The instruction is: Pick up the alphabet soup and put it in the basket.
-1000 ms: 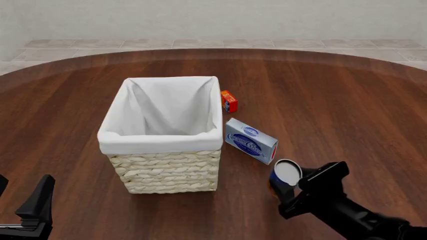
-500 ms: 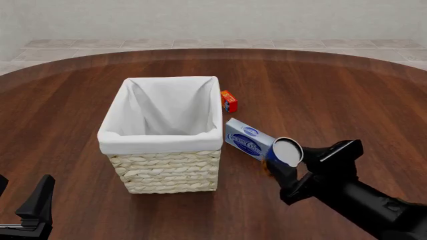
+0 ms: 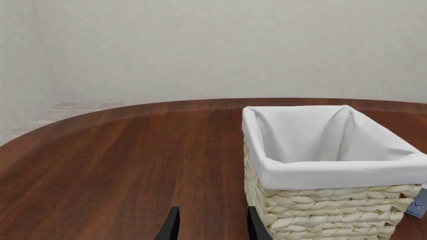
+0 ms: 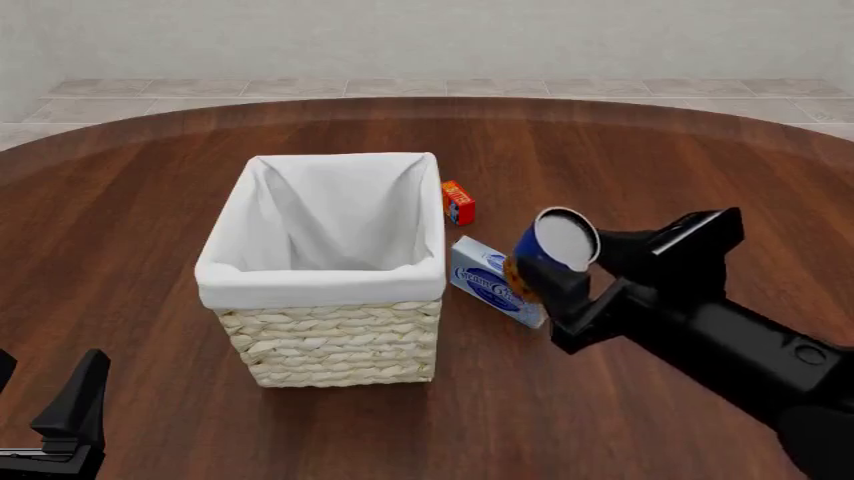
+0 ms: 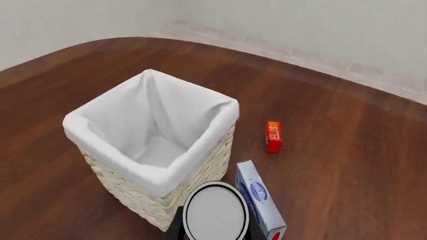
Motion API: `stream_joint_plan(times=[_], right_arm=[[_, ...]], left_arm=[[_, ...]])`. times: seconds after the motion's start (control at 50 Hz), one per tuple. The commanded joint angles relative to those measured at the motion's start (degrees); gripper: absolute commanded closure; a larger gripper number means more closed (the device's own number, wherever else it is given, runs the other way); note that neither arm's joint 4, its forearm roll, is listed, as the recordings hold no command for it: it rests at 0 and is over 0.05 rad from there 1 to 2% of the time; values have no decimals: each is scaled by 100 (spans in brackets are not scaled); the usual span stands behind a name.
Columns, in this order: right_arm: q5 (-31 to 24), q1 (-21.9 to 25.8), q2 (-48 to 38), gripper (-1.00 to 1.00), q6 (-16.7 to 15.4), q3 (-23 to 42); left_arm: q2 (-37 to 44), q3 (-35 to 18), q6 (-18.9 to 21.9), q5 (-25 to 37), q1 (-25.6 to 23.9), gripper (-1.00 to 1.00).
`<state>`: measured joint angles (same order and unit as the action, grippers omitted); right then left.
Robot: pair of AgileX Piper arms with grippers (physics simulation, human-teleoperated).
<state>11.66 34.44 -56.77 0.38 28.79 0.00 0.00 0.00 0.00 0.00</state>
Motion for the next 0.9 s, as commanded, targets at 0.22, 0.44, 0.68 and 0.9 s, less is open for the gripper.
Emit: stream_joint_plan(times=[0.22, 0.44, 0.68, 0.9], right_arm=[[-301, 245, -822, 100, -174, 1563], [-484, 481, -1083, 100, 5, 2145], [-703, 703, -1614, 100, -132, 2821], [-849, 886, -2112, 100, -59, 3301]], left_arm=[[0, 0, 0, 0, 0, -100], [0, 0, 0, 0, 0, -100], [0, 0, 0, 0, 0, -100], [0, 0, 0, 0, 0, -100]])
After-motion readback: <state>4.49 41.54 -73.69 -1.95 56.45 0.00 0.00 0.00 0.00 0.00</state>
